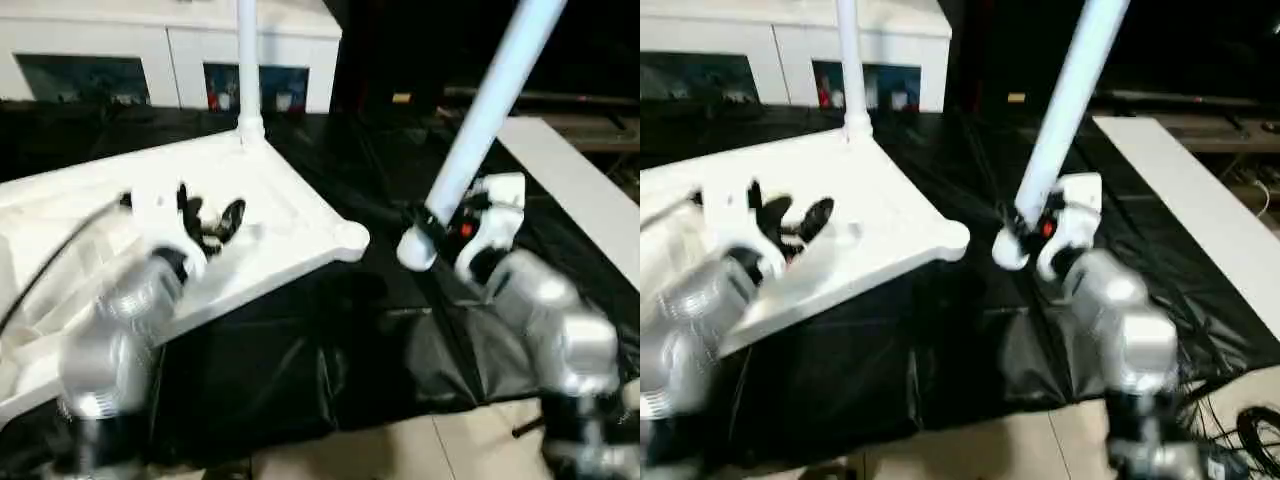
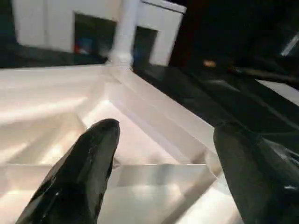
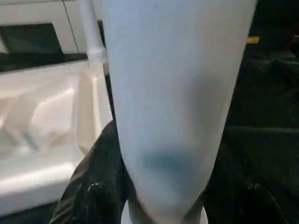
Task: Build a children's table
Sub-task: Insert table leg to table base
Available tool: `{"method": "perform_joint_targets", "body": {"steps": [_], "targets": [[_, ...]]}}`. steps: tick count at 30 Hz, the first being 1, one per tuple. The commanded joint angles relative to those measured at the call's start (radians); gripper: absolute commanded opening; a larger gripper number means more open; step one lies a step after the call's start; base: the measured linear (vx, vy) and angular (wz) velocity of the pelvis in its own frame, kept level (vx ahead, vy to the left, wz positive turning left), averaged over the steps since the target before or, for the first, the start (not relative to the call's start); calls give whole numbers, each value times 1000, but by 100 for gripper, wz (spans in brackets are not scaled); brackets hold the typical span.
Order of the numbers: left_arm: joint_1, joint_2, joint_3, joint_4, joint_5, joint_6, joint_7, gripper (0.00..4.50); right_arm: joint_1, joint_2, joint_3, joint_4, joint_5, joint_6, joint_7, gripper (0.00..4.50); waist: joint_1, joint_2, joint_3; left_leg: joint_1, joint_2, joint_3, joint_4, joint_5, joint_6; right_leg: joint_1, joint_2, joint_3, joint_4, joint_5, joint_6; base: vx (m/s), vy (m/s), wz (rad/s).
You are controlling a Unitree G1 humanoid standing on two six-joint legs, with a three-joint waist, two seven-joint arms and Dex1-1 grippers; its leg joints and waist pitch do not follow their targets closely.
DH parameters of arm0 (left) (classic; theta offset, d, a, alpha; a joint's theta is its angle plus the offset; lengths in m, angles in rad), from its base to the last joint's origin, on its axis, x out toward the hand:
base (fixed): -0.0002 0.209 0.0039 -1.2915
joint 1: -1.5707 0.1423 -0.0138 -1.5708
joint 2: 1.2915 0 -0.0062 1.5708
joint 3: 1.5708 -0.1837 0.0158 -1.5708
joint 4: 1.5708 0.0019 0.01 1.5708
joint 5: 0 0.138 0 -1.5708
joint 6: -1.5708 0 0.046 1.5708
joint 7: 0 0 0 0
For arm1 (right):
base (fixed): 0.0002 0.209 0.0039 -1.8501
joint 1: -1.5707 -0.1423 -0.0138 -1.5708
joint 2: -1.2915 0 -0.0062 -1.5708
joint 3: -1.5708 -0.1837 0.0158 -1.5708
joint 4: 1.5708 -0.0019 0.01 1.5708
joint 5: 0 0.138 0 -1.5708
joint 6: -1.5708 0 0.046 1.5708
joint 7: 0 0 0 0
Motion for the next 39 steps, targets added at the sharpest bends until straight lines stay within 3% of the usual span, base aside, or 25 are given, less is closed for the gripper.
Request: {"method": "perform_joint_targets", "body": {"steps": [1, 7, 9, 10, 11, 12, 13, 14, 15, 16, 17, 18, 19, 20, 21, 22, 25, 27, 30, 35, 36, 37, 38, 39], "targets": [[7, -15, -55, -10, 80, -72, 52, 367, 11, -10, 49, -19, -67, -62, -21, 188, -8, 15, -65, 24, 18, -8, -80, -330, -54, 30, -62, 39, -101, -371, -47, 0, 0, 0], [4, -50, -68, -7, 145, -103, 104, 367, 26, 13, 68, -37, -88, -67, -33, 188, -25, 12, -62, 24, 15, -13, -77, -368, -56, 22, -60, 36, -107, -437, -22, 0, 0, 0], [4, -55, -68, -8, 147, -100, 107, 367, 29, 15, 68, -38, -89, -71, -33, 188, -38, 21, -62, 35, 27, -28, -81, -407, -83, 18, -30, 17, -108, -382, -24, 0, 0, 0], [5, -53, -72, -9, 146, -90, 102, 367, 30, 17, 66, -38, -90, -74, -38, 188, -41, 18, -60, 3, 32, -70, -107, -444, -64, 50, -34, -18, -79, -304, -67, 0, 0, 0], [7, -51, -75, -8, 148, -90, 102, 367, 31, 20, 64, -37, -90, -77, -40, 188, -47, 39, -62, 10, 52, -90, -124, -478, -49, 52, -28, -26, -80, -268, -86, -2, -39, 24], [9, -50, -78, -8, 152, -94, 106, 367, 31, 20, 63, -34, -90, -79, -43, 188, -59, 62, -61, 6, 81, -162, -158, -577, -18, 58, -26, -48, -32, -184, -138, 5, -73, 47], [10, -50, -80, -6, 155, -96, 110, 367, 30, 19, 65, -30, -94, -82, -47, 188, -80, 54, -62, -3, 66, -188, -151, -580, 39, 64, -37, -47, -18, -148, -186, 5, -73, 47], [11, -51, -81, -5, 156, -96, 111, 367, 30, 19, 66, -28, -96, -85, -49, 188, -83, 50, -59, -19, 41, -180, -141, -573, 55, 72, -52, -44, -33, -167, -207, 2, -106, 50], [11, -51, -84, 0, 176, -112, 127, 367, 28, 18, 66, -20, -107, -97, -61, 188, -73, 35, -56, -52, -19, -147, -101, -525, 31, 84, -94, -45, -79, -275, -226, -33, -89, 46], [10, -60, -79, 5, 174, -112, 131, 367, 27, 20, 63, -16, -109, -100, -63, 188, -54, 21, -57, -54, -47, -121, -53, -418, 7, 90, -147, -66, -123, -478, -181, -33, -89, 46], [10, -66, -75, 8, 172, -111, 133, 367, 26, 21, 62, -14, -109, -100, -63, 188, -49, 11, -57, -53, -52, -110, -29, -347, 15, 90, -165, -77, -141, -565, -148, -39, -91, 40], [9, -71, -70, 10, 171, -104, 139, 367, 26, 25, 57, -13, -100, -100, -58, 188, -41, 6, -54, -28, -43, -82, 12, -214, 30, 79, -187, -83, -177, -663, -93, -20, -88, 29], [7, -74, -68, 10, 179, -99, 144, 367, 27, 35, 45, -14, -84, -96, -58, 188, -35, 17, -54, -10, -15, -62, -12, -146, 30, 73, -159, -68, -173, -620, -71, -20, -88, 29], [5, -76, -65, 11, 178, -105, 140, 367, 27, 36, 47, -16, -91, -102, -61, 188, -31, 16, -51, -17, -5, -58, -28, -147, 20, 80, -139, -76, -159, -574, -57, 0, 0, 0], [2, -68, -70, 7, 194, -116, 135, 367, 29, 33, 65, -19, -123, -120, -75, 188, -30, 33, -57, -2, 30, -64, -56, -203, -9, 74, -111, -79, -142, -484, -46, 0, 0, 0], [0, -63, -73, 5, 202, -120, 135, 367, 30, 33, 74, -19, -137, -127, -81, 188, -32, 37, -60, 2, 49, -67, -75, -286, -34, 76, -100, -74, -120, -406, -42, 0, 0, 0], [-5, -67, -67, -7, 154, -97, 96, 367, 33, 46, 65, -11, -127, -104, -100, 188, -23, 44, -59, 15, 49, -55, -89, -416, -81, 69, -101, -60, -114, -390, -53, 1, 33, -6], [-7, -74, -60, -19, 109, -78, 59, 367, 35, 51, 58, -10, -107, -103, -86, 188, -22, 37, -62, 12, 42, -48, -89, -416, -87, 69, -102, -50, -113, -396, -50, -4, 62, -12], [-10, -84, -52, -23, 101, -83, 57, 367, 39, 61, 45, -26, -72, -88, -64, 188, -24, 38, -62, 9, 38, -43, -94, -396, -84, 66, -98, -37, -109, -370, -52, -4, 65, -14], [-15, -76, -54, -17, 105, -85, 44, 367, 40, 71, 38, -29, -58, -67, -61, 188, -26, 38, -61, 29, 33, -34, -97, -452, -81, 62, -95, -24, -116, -413, -49, 0, 23, -6], [-16, -76, -52, -16, 103, -82, 42, 367, 39, 69, 39, -26, -59, -68, -62, 188, -31, 52, -64, 103, 42, 3, -66, -506, -113, 5, -63, 7, -149, -484, -24, -20, 11, -27], [-18, -74, -51, -16, 100, -78, 38, 367, 38, 67, 41, -24, -58, -70, -61, 188, -35, 32, -43, 155, 29, 14, -50, -607, -123, -27, -19, -19, -163, -574, -22, -20, 11, -27], [-18, -73, -51, -16, 99, -78, 37, 367, 38, 66, 42, -23, -58, -71, -61, 188, -36, 35, -40, 176, 32, 13, -50, -649, -118, -33, -7, -27, -161, -581, -24, -7, 2, -62], [-18, -73, -51, -16, 100, -79, 36, 367, 37, 66, 42, -22, -57, -72, -60, 188, -47, 37, -31, 199, 53, 1, -67, -740, -93, -33, 7, -46, -150, -576, -29, 53, 21, -89]]}}
